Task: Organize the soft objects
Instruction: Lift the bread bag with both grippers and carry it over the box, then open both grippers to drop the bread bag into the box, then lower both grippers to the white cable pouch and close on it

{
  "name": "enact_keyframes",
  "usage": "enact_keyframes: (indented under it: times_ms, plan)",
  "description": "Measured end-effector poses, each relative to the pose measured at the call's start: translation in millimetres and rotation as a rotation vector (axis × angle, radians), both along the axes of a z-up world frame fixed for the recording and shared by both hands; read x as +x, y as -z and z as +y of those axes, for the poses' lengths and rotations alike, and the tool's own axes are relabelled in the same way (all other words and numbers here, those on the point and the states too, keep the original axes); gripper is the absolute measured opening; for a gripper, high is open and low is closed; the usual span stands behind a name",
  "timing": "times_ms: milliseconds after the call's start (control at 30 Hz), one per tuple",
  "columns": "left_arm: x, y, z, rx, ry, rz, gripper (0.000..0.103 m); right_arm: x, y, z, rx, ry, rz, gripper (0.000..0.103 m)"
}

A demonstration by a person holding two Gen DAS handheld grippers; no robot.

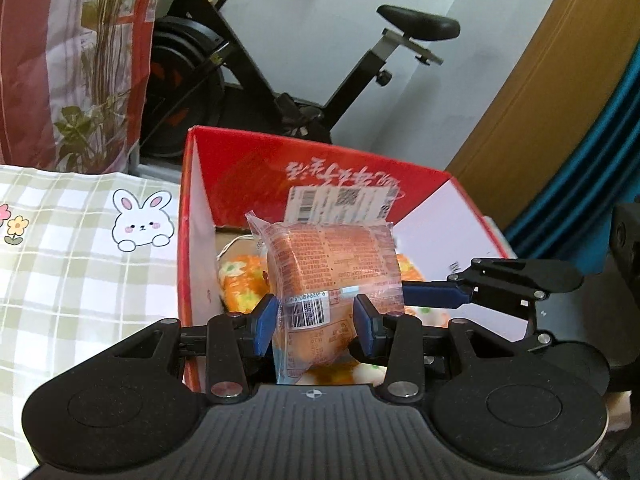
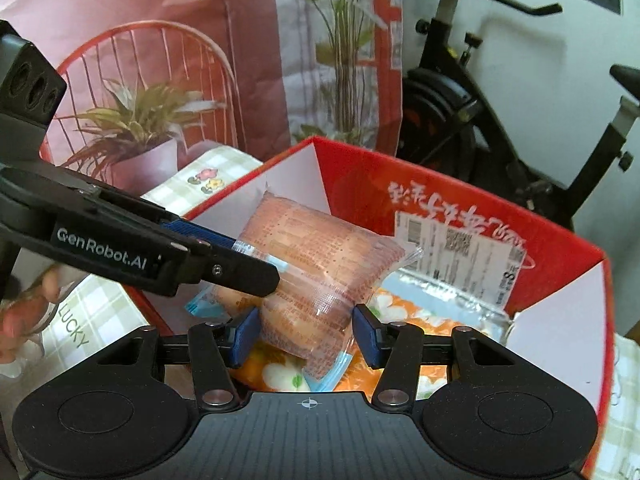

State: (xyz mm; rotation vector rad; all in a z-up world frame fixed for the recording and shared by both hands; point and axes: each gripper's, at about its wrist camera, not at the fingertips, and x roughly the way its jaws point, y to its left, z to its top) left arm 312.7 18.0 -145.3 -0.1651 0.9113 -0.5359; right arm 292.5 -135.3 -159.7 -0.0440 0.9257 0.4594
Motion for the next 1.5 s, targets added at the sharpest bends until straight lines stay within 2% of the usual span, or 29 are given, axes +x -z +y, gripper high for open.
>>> enact_keyframes:
  times_ms: [200, 333, 467, 700, 867, 1100, 1300, 1500]
  plan:
    - [3.2, -1.7, -5.5, 0.062, 0.01, -0.023, 0.045, 5.1, 3.6, -3.4, 0.042, 0.023, 0.029, 0.049]
    - [1.1, -3.1, -7.4, 0.081, 0.015, -0.036, 0.056, 4.6, 2.7, -6.7, 0.059, 0.056, 0.033, 0.052]
    - [-4.0, -6.5, -13.2, 0.11, 0.024, -0.065, 0.058, -0.7, -2.3, -4.5, 0.031, 0.063, 0.013, 0.052]
    - [-18.5, -23.5, -15.7, 0.113, 0.018, -0.114, 0.059, -17.7, -22.8, -3.3, -0.024, 0.078, -0.063, 0.053]
    - [-41.7, -37.7, -14.2, 0.136, 0.005, -0.158, 0.059, -41.4, -38.9, -7.0, -0.041, 0.1, -0.122, 0.053]
    - [-76.5, -46.5, -11.6, 0.15, -0.017, -0.169, 0.059, -86.6, -50.0, -16.2, -0.037, 0.13, -0.149, 0.053]
    - [-102.9, -39.1, -17.1, 0.15, -0.005, -0.145, 0.059, -124.2, -48.5, -31.7, -0.039, 0.156, -0.156, 0.053]
    - [-129.5, -20.4, -23.1, 0.125, 0.018, -0.09, 0.059, -165.0, -33.7, -41.7, -0.049, 0.163, -0.131, 0.053]
